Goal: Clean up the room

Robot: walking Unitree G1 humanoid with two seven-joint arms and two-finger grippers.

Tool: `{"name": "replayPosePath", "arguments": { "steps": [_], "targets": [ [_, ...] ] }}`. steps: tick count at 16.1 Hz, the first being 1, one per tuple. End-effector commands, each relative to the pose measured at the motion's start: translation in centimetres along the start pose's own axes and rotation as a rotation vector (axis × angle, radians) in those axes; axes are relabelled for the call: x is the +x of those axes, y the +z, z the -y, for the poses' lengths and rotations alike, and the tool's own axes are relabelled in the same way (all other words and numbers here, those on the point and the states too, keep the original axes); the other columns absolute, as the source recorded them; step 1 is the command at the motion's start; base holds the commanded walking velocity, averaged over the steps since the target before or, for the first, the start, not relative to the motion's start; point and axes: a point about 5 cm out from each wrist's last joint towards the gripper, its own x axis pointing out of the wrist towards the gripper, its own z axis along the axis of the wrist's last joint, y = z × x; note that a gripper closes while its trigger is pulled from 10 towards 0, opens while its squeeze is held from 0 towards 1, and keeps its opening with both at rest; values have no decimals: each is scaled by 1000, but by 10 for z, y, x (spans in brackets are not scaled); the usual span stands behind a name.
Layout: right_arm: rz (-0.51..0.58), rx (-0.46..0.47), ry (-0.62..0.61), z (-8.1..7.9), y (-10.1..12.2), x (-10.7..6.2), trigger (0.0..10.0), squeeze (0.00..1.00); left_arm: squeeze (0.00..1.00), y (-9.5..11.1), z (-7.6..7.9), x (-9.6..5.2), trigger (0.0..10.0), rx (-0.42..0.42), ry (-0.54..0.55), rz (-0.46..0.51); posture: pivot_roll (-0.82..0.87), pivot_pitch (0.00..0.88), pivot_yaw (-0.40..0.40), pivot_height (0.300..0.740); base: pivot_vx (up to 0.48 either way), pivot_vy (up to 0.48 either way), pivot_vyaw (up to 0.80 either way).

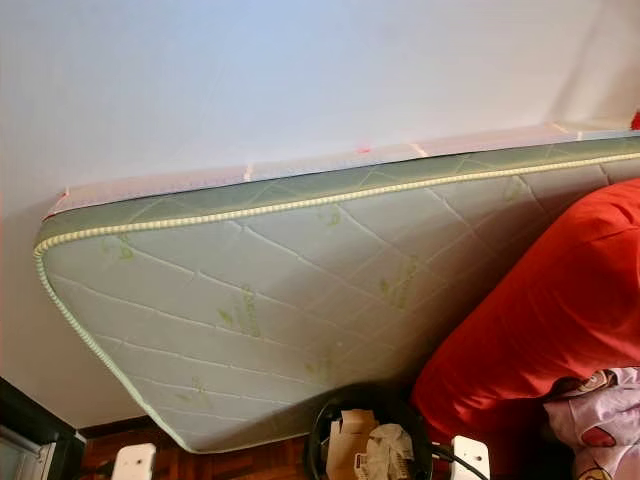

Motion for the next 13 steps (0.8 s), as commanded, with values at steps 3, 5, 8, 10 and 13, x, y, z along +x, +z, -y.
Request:
{"name": "replayPosePath", "arguments": {
  "steps": [3, 5, 8, 10, 13],
  "targets": [
    [-11, -15, 4, 0, -2, -1, 10000, 0, 0, -10, 4, -2, 10000, -1, -7, -15, 38, 0, -22, 740, -167, 0, 0],
    [-16, -21, 10, 0, -3, -1, 10000, 0, 0, -11, 10, -2, 10000, -2, -14, -14, 43, 0, -25, 740, -257, 0, 0],
    [-19, -27, 9, 0, -4, -1, 10000, 0, 0, -12, 15, -1, 10000, -7, -17, -16, 41, 0, -21, 740, -261, 0, 0],
    [-21, -28, 11, 0, -5, -1, 10000, 0, 0, -11, 11, -1, 10000, -6, -14, -18, 40, 0, -23, 740, -264, 0, 0],
    [-22, -34, 12, 1, -5, -1, 10000, 0, 0, -9, 1, -2, 10000, -11, -1, -15, 39, 0, -25, 740, -264, 0, 0]
  ]
}}
